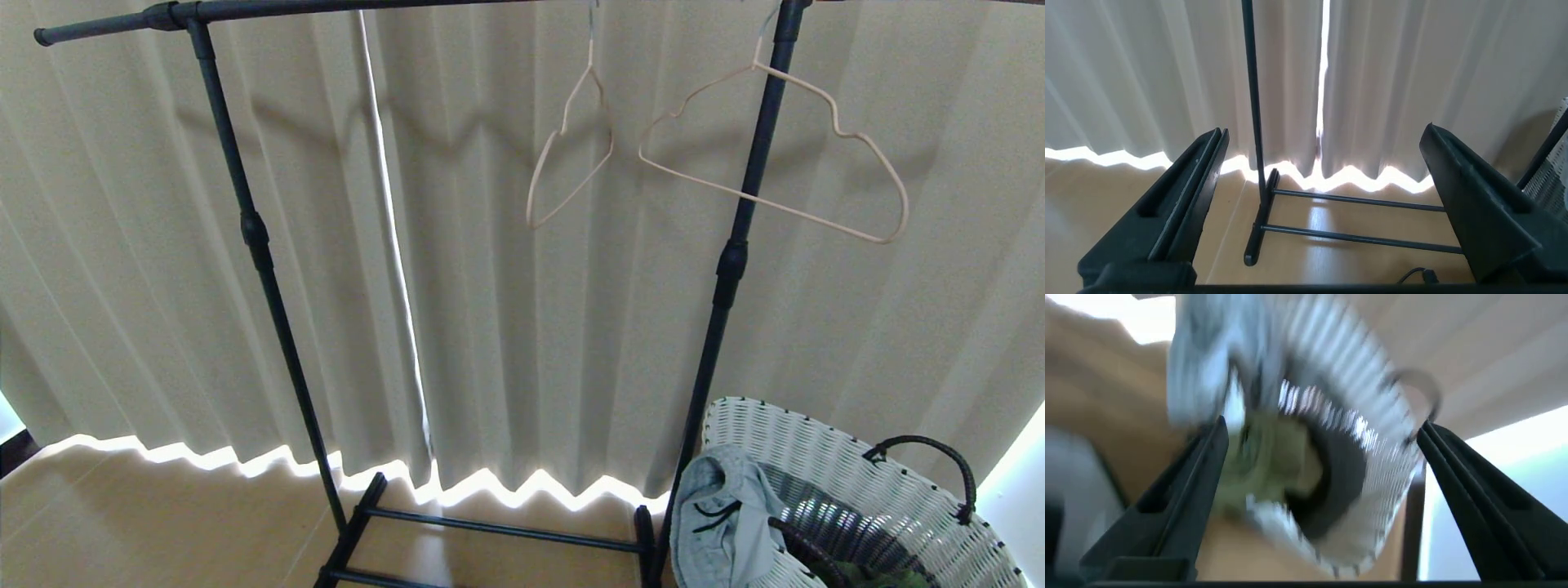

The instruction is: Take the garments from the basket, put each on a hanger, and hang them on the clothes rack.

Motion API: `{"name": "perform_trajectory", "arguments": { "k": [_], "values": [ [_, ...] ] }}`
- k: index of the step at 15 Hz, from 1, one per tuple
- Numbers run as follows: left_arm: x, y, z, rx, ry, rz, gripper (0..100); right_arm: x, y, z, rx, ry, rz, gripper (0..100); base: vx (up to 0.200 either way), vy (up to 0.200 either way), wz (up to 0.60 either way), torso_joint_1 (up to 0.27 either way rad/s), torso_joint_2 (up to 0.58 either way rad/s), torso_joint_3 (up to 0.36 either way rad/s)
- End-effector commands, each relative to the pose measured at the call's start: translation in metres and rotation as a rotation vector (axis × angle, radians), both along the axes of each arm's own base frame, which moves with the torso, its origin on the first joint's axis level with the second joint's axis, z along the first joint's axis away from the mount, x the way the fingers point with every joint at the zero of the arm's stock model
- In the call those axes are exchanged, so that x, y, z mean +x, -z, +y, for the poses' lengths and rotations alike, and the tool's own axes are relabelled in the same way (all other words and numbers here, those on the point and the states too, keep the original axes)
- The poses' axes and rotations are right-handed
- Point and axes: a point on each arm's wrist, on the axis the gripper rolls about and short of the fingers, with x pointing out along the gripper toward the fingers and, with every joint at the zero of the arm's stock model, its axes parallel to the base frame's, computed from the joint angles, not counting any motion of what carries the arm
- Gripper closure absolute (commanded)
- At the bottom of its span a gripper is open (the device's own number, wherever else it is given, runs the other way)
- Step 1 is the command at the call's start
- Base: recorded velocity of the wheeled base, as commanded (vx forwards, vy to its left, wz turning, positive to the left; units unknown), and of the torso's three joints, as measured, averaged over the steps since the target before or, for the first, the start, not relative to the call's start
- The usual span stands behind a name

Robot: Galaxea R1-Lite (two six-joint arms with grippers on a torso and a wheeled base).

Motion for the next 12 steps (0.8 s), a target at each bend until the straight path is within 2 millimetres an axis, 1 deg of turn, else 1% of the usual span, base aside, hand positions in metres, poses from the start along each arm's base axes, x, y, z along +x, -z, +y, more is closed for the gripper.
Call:
{"name": "perform_trajectory", "arguments": {
  "k": [1, 3, 5, 6, 8, 9, 12],
  "values": [
    [0.0, 0.0, 0.0, 0.0, 0.0, 0.001, 0, 0.04, 0.02, -0.001, -0.065, -0.033, 0.323, 0, 0.0, 0.0, 0.0, 0.0, 0.0, 0.0],
    [0.0, 0.0, 0.0, 0.0, 0.0, 0.001, 0, 0.052, 0.031, -0.001, -0.092, -0.068, 0.441, 0, 0.0, 0.0, 0.0, 0.0, 0.0, 0.0],
    [0.0, 0.0, 0.0, 0.0, 0.0, -0.001, 0, 0.058, 0.036, -0.002, -0.091, -0.068, 0.489, 0, 0.0, 0.0, 0.0, 0.0, 0.0, 0.0],
    [0.0, 0.0, 0.0, 0.002, -0.002, -0.001, 0, 0.069, 0.044, -0.003, -0.111, -0.048, 0.545, 0, 0.0, 0.0, 0.0, 0.0, 0.0, 0.0],
    [0.0, 0.0, 0.0, 0.003, -0.003, -0.001, 0, 0.079, 0.051, -0.003, -0.118, -0.043, 0.553, 0, 0.0, 0.0, 0.0, 0.0, 0.0, 0.0],
    [0.0, 0.0, 0.0, 0.003, -0.005, -0.001, 0, 0.088, 0.055, -0.003, -0.119, -0.041, 0.545, 0, 0.0, 0.0, 0.0, 0.0, 0.0, 0.0],
    [0.0, 0.0, 0.0, 0.003, -0.008, -0.001, 0, 0.103, 0.062, -0.004, -0.15, -0.012, 0.545, 0, 0.0, 0.0, 0.0, 0.0, 0.0, 0.0]
  ]
}}
